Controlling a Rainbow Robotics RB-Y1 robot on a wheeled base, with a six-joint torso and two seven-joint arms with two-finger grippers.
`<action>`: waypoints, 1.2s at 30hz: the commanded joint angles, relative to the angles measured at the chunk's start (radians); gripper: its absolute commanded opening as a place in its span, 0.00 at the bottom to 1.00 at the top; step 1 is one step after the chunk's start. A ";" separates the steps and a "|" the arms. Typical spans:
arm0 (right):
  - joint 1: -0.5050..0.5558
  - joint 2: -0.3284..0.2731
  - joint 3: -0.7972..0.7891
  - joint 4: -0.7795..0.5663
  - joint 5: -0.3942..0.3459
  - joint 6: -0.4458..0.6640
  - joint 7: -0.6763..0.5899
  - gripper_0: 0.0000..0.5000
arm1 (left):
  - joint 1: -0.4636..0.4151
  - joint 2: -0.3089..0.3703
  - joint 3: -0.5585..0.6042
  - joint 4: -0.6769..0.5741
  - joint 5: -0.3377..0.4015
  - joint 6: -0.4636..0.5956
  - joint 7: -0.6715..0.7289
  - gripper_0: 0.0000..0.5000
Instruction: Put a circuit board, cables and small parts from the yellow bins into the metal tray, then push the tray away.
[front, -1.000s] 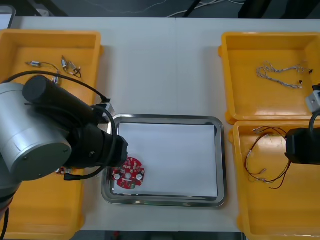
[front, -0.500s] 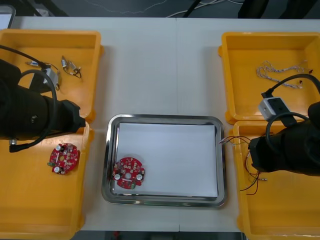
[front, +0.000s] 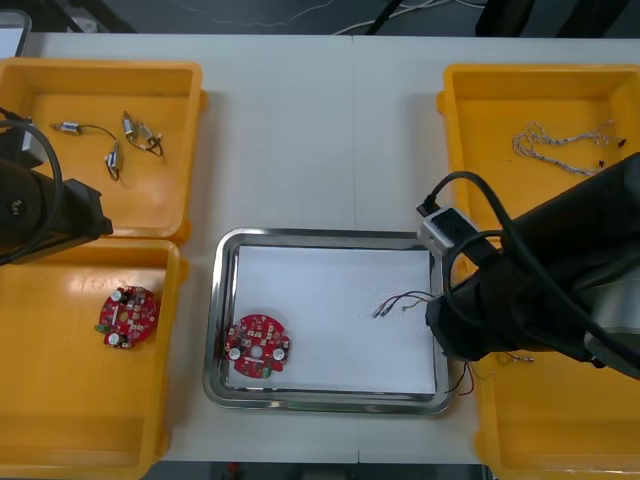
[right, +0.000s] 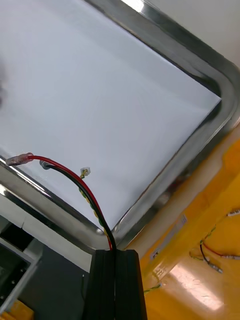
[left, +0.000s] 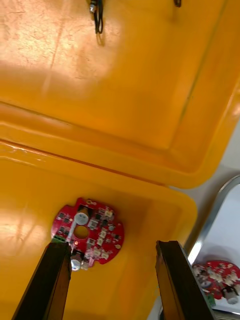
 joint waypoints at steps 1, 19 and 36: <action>-0.111 -0.031 0.135 0.034 0.000 0.003 0.073 0.00 | -0.049 0.044 0.027 0.040 -0.031 -0.006 -0.106 1.00; -0.283 0.060 0.414 0.166 0.109 0.001 0.319 0.00 | -0.195 0.075 0.027 0.266 -0.046 0.004 -0.273 1.00; -0.368 0.238 0.567 0.297 0.185 0.001 0.337 0.00 | -0.393 0.043 -0.047 0.573 -0.126 -0.155 -0.379 1.00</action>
